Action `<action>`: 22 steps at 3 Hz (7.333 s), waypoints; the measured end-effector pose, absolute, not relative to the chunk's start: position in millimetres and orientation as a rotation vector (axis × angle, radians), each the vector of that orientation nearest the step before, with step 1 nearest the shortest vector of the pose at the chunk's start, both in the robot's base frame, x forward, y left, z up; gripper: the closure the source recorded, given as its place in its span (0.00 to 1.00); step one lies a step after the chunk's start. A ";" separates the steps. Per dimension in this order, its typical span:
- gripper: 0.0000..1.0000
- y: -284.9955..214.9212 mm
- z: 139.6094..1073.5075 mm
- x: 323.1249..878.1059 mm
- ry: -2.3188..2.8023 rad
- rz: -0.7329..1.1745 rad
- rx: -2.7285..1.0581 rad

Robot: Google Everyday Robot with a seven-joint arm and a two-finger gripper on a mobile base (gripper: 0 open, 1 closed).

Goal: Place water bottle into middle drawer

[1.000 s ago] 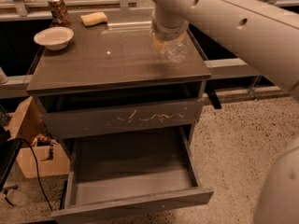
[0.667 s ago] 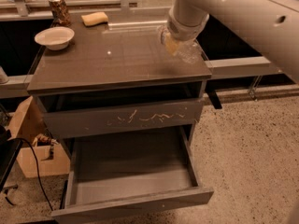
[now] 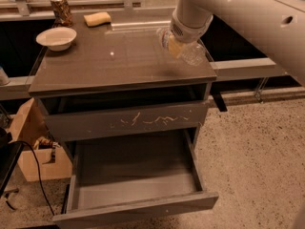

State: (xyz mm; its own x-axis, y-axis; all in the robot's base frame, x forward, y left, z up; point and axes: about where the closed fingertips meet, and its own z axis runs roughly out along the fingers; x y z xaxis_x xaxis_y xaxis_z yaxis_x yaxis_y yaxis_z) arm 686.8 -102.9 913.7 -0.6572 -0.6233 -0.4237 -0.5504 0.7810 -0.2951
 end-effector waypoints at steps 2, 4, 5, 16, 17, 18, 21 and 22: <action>1.00 -97.3 934.6 638.6 2.392 -0.103 -1.137; 1.00 -115.9 913.8 592.9 2.240 0.099 -1.550; 1.00 -114.4 913.1 593.3 2.180 0.077 -1.630; 1.00 -78.5 765.6 516.5 1.751 0.483 -1.981; 1.00 -72.9 738.9 523.2 1.736 0.493 -1.991; 1.00 -71.2 708.9 532.2 1.719 0.511 -1.997; 1.00 -72.7 585.6 540.0 1.719 0.590 -2.065; 1.00 -66.1 563.3 540.0 1.699 0.587 -2.048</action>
Offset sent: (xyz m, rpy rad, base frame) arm -0.0828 0.0043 0.0350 -0.0153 0.0731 0.3539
